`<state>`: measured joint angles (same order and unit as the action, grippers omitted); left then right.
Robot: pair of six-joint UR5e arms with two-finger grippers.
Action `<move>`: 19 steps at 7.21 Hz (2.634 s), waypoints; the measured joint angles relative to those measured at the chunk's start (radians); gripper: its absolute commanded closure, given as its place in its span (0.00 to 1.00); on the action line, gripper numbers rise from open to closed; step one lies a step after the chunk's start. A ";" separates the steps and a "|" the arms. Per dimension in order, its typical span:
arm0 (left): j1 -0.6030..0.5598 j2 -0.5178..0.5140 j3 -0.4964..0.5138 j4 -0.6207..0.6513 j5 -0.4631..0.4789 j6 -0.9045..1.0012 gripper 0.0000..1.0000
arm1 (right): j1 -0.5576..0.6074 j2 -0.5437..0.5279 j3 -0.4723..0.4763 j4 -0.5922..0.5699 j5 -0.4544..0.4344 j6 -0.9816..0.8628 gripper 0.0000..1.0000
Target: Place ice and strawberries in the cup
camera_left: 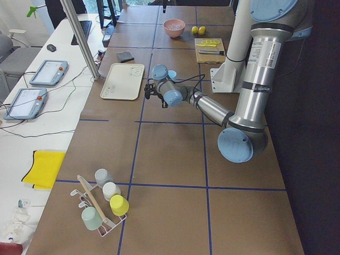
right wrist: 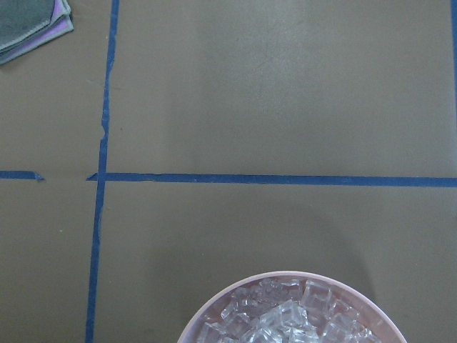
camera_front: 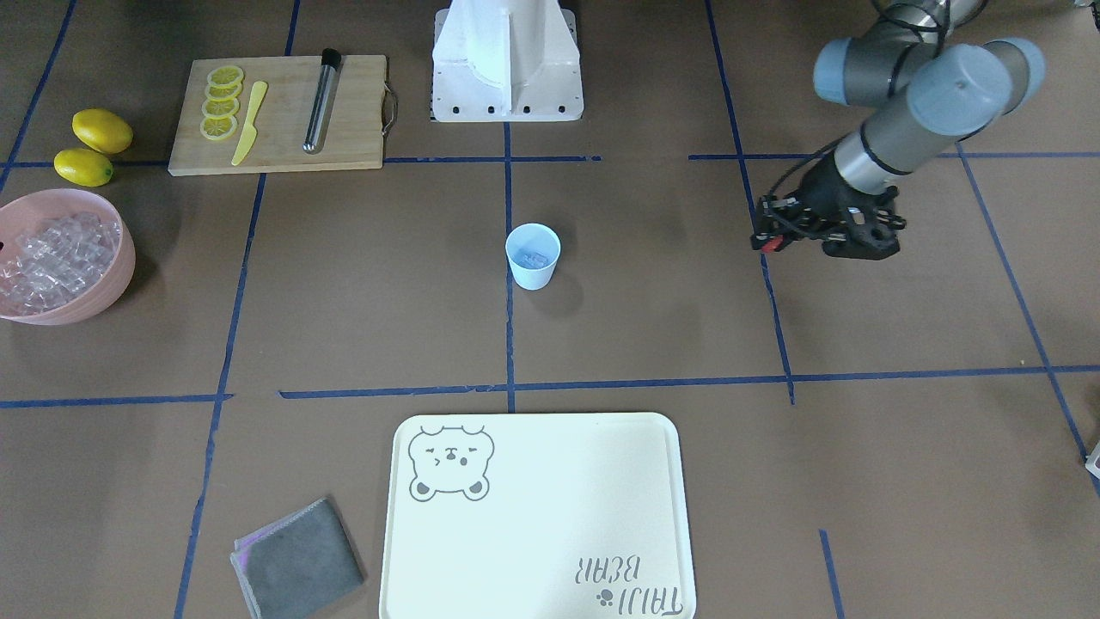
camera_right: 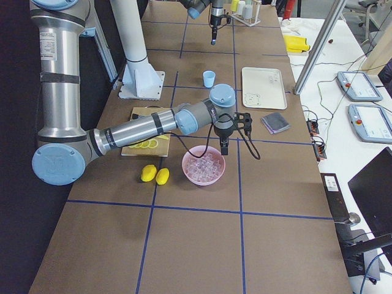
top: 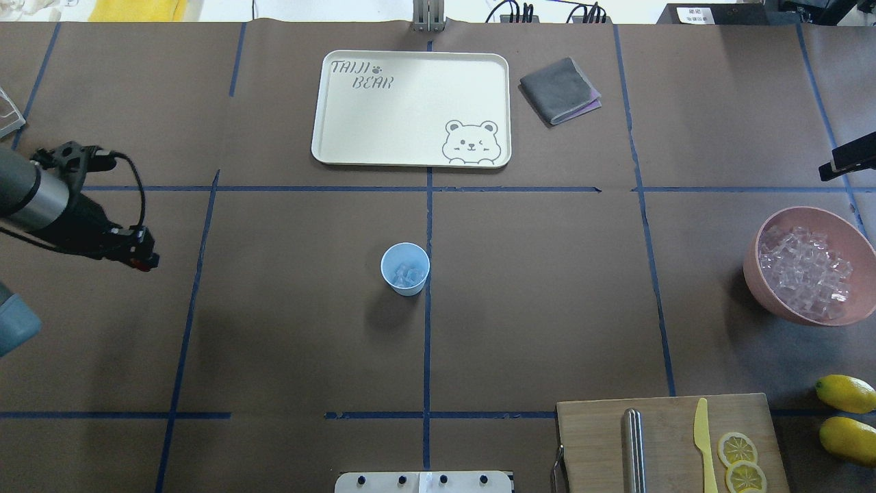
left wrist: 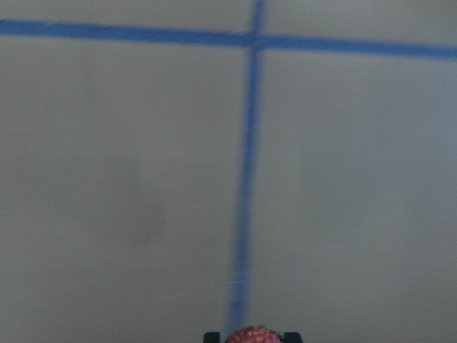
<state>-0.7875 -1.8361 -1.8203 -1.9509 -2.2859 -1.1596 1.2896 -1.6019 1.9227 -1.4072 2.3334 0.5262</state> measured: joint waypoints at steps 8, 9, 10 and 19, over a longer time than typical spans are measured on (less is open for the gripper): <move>0.194 -0.394 0.173 0.042 0.173 -0.164 0.36 | -0.001 -0.003 -0.006 0.005 -0.010 0.000 0.00; 0.206 -0.395 0.173 0.040 0.188 -0.165 0.19 | -0.001 -0.002 -0.005 0.005 -0.008 0.000 0.00; 0.211 -0.395 0.173 0.038 0.195 -0.166 0.16 | -0.001 -0.001 -0.004 0.005 -0.006 0.000 0.00; -0.061 0.067 -0.047 0.051 0.191 0.360 0.13 | 0.086 0.010 -0.136 -0.003 -0.018 -0.254 0.00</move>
<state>-0.8489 -1.7691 -1.8674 -1.8996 -2.0946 -0.8001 1.3755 -1.5914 1.7863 -1.4099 2.3158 0.2722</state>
